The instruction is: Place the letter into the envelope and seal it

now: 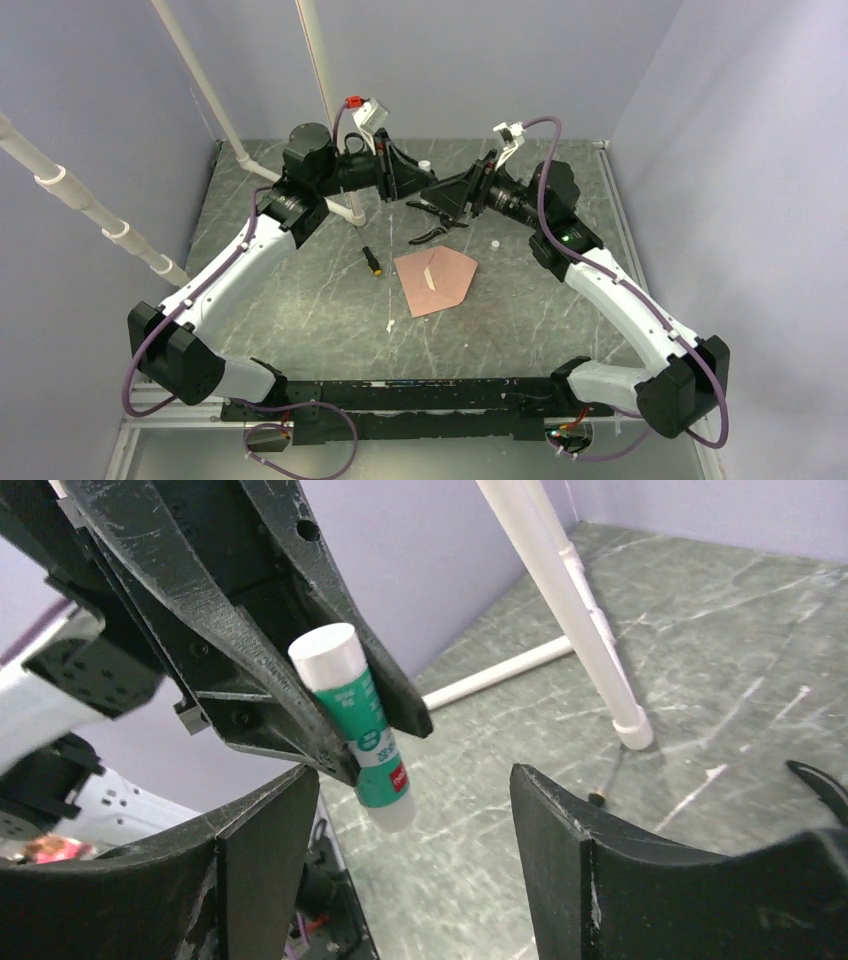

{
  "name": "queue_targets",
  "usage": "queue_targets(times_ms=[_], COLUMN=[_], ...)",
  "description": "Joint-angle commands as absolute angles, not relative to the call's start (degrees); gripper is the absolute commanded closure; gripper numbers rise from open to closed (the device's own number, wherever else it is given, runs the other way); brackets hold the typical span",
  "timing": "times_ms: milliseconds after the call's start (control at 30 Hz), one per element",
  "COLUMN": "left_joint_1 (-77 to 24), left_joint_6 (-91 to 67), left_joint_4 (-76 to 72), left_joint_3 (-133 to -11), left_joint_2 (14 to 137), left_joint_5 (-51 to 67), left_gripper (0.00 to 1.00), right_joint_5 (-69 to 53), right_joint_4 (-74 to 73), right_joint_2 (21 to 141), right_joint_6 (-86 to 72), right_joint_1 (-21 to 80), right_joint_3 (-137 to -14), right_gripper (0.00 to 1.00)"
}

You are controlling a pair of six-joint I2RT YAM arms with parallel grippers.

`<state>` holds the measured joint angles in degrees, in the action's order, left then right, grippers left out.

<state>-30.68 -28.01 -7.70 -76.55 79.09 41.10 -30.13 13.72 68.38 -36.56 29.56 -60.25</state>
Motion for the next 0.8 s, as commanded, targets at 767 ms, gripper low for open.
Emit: queue_targets(times_ms=[767], left_joint_1=[-31.2], left_joint_6=[-1.2], left_joint_4=[21.1], left_joint_3=[-92.6], left_joint_2=[82.3], left_joint_5=[55.6], left_gripper=[0.98], right_joint_5=[-40.0], right_joint_4=[-9.4], right_joint_2=[72.8], right_joint_6=[-27.2], right_joint_1=[27.8], right_joint_3=[-83.5], right_gripper=[0.34])
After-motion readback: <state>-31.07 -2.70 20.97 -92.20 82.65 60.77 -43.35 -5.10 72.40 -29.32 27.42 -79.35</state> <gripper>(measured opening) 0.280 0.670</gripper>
